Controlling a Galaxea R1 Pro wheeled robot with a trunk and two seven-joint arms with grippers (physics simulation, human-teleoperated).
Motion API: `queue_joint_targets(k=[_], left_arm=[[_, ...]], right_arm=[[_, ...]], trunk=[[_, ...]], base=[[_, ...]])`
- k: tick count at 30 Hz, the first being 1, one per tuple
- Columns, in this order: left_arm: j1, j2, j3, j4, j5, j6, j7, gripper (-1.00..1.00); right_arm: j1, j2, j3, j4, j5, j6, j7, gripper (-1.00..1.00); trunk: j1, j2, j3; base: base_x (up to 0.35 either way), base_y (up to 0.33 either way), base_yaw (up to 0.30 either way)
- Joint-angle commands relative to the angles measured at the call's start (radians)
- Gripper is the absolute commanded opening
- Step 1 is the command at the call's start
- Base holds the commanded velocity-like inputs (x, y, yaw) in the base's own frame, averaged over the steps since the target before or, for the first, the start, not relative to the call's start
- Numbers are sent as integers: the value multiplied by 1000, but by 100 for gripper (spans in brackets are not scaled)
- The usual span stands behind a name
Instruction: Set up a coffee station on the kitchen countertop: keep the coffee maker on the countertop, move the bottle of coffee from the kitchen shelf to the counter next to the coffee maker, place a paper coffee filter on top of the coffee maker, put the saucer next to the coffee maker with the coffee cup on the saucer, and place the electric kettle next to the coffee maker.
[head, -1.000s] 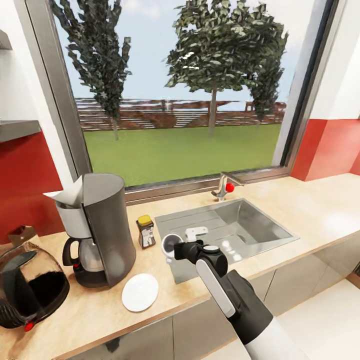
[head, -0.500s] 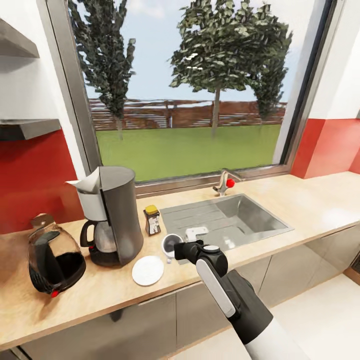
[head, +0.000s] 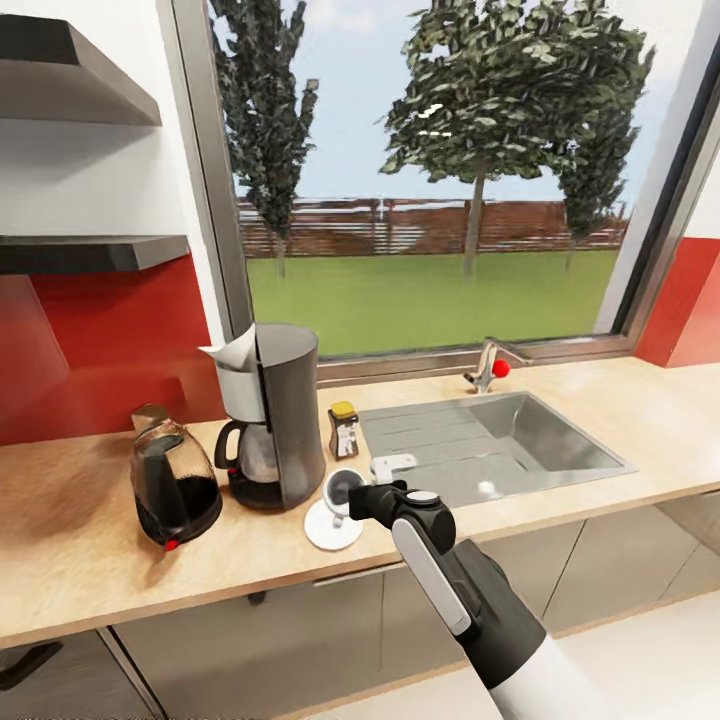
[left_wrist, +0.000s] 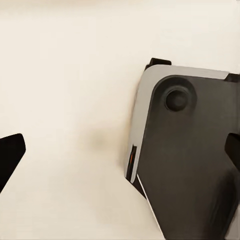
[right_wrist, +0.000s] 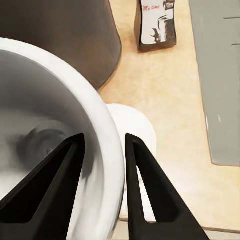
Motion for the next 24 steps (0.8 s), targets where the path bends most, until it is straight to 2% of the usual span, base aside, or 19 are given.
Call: queue_joint_targets(k=[1,8,13,24], left_arm=[[-1,0,8,1,7,-1,-7,100],[-1,0,3,6,3,9,-5,100],[-1,8,0,9,2,13,-5,100],[-1,3,0,9,2,14,-4,100]], right_arm=[[-1,-4,2,3,-5,2,-10,-100],[-1,1,1,51,0,24,-11,-100],[-2,5,-3,58,-6,130,-12,-100],[-2,2,-6,64,-6,144,-12,-100]], trunk=[[1,-2,-2],[1,-2,-3],[1,-2,-3],[1,-2,-3]], base=[[0,0,28],[0,0,7],[0,0,0],[59,27,0]])
